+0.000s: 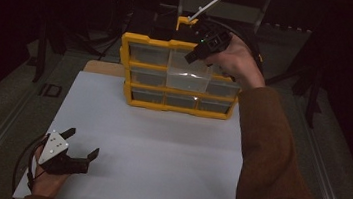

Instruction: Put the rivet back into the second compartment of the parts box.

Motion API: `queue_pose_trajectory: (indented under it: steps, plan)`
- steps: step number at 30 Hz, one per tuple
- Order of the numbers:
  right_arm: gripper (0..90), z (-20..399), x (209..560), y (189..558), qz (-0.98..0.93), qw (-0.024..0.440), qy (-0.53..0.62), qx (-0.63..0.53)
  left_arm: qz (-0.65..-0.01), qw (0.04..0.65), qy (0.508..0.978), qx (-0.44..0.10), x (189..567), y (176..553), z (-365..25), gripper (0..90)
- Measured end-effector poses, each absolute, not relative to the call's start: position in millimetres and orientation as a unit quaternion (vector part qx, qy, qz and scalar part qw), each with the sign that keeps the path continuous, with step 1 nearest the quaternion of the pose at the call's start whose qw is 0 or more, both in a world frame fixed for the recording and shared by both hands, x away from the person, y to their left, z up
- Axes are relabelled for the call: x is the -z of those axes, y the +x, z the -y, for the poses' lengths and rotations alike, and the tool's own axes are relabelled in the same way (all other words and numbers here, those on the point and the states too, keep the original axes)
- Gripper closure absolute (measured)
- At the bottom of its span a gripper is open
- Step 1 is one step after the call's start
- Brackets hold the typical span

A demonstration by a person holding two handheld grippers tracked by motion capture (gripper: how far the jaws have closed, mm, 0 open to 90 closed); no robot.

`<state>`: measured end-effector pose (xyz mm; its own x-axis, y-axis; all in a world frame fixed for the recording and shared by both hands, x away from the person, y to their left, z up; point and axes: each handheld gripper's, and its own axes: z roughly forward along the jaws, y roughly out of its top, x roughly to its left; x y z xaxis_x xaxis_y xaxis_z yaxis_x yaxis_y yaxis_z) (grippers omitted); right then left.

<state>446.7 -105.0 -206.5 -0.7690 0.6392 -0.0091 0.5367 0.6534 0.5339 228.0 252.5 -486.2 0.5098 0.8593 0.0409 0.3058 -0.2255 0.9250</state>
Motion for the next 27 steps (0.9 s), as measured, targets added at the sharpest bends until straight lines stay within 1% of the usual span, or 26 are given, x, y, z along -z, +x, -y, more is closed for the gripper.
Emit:
queue_pose_trajectory:
  steps: [11,12,13,14,15,16,17,18,19,20,22,23,25,27]
  plan:
    - [81.1,90,209,449,-0.904,0.1,0.324,-0.262,-0.4,0.476,0.727,-0.29,486,228,-253,0.0]
    - [77.7,90,209,450,-0.904,0.097,0.323,-0.261,-0.4,0.476,0.727,-0.29,486,228,-253,0.0]
    - [68.7,89,210,450,-0.905,0.094,0.321,-0.262,-0.4,0.476,0.727,-0.29,486,228,-253,0.0]
    - [56.9,89,211,450,-0.905,0.089,0.318,-0.267,-0.4,0.477,0.727,-0.29,486,228,-253,0.0]
    - [47.2,88,211,449,-0.905,0.086,0.317,-0.272,-0.4,0.477,0.727,-0.29,486,228,-253,0.0]
    - [39.3,87,211,448,-0.905,0.081,0.312,-0.277,-0.4,0.477,0.727,-0.289,486,228,-253,0.0]
    - [39.3,87,211,448,-0.905,0.081,0.312,-0.277,-0.4,0.477,0.727,-0.289,486,228,-253,0.0]
    - [34.9,87,211,446,-0.906,0.078,0.307,-0.28,-0.4,0.477,0.727,-0.289,486,228,-253,0.0]
    - [28.0,85,210,443,-0.909,0.08,0.301,-0.278,-0.4,0.478,0.727,-0.289,486,228,-252,0.0]
    - [24.0,84,211,440,-0.912,0.081,0.294,-0.274,-0.4,0.478,0.727,-0.289,486,228,-252,0.0]
    - [21.1,82,211,437,-0.917,0.086,0.287,-0.263,-0.4,0.477,0.727,-0.289,486,228,-252,0.0]
    - [21.1,82,211,437,-0.917,0.086,0.287,-0.263,-0.4,0.477,0.727,-0.289,486,228,-252,0.0]
    - [16.4,81,213,432,-0.922,0.095,0.277,-0.253,-0.401,0.477,0.727,-0.289,486,228,-252,0.0]
    - [15.2,81,214,430,-0.924,0.098,0.274,-0.248,-0.401,0.477,0.727,-0.289,486,228,-252,0.0]
